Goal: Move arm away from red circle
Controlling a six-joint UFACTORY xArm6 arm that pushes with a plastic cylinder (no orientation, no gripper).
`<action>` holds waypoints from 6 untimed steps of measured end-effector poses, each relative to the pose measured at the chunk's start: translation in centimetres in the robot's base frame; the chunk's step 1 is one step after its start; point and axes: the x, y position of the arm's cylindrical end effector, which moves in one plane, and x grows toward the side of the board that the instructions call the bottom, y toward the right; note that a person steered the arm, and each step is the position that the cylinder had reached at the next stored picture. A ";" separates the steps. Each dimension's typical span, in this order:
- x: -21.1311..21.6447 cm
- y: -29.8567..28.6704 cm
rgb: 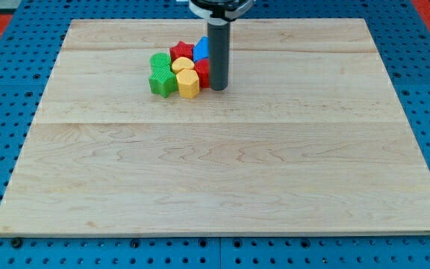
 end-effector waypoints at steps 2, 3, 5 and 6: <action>-0.2 4.8; -1.3 7.1; -2.2 7.6; -3.2 8.5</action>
